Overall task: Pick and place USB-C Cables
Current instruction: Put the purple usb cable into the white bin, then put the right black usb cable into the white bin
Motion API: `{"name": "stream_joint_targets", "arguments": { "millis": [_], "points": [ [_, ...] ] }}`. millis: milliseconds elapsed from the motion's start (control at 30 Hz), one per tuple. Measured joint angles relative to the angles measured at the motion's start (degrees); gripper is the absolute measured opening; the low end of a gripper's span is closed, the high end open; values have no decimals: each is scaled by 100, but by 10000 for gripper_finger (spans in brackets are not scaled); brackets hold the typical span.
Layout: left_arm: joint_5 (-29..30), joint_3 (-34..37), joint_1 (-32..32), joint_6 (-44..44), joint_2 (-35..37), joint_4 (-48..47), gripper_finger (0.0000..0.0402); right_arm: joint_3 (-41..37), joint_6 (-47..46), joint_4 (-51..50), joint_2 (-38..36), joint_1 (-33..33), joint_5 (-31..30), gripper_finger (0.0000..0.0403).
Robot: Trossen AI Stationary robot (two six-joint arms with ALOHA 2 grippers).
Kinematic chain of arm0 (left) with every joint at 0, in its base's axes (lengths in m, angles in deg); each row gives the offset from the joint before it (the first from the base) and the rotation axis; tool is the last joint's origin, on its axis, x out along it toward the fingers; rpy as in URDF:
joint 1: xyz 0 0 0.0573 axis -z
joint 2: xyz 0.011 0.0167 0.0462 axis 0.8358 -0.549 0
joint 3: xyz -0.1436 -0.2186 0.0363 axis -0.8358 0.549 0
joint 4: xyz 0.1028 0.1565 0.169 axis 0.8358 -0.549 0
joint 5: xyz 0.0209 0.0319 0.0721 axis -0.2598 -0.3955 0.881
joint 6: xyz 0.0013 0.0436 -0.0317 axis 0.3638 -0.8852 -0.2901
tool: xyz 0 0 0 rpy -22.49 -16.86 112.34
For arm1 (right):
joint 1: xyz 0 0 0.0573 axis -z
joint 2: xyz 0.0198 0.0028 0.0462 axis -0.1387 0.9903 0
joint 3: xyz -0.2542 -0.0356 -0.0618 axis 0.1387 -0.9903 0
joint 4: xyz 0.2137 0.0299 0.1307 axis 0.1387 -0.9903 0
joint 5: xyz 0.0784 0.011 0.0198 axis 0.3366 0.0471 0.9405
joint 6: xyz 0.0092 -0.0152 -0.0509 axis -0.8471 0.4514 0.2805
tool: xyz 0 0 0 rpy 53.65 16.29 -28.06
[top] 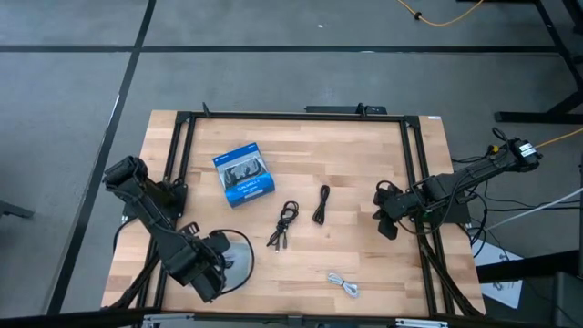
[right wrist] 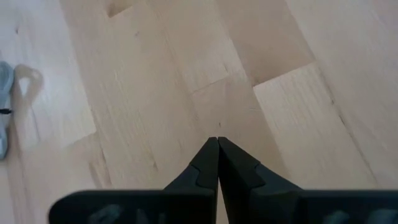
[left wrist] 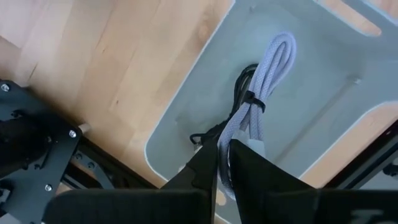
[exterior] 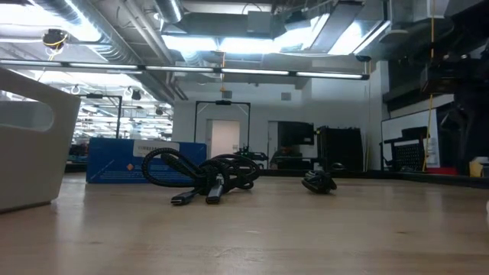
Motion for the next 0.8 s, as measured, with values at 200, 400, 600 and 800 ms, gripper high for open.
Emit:
{"name": "stream_joint_targets", "arguments": {
  "millis": [200,400,600,800],
  "points": [
    [103,0,-7,-9,-2,27,38,0,4,2,1,0,7,14],
    [107,-2,-28,-11,-2,50,39,0,-21,2,0,2,197,14],
    [109,-2,-28,-11,-2,160,39,0,-167,4,-1,2,448,14],
    [109,-2,-27,-11,-2,160,39,0,-179,3,-1,1,448,14]
  ]
}}
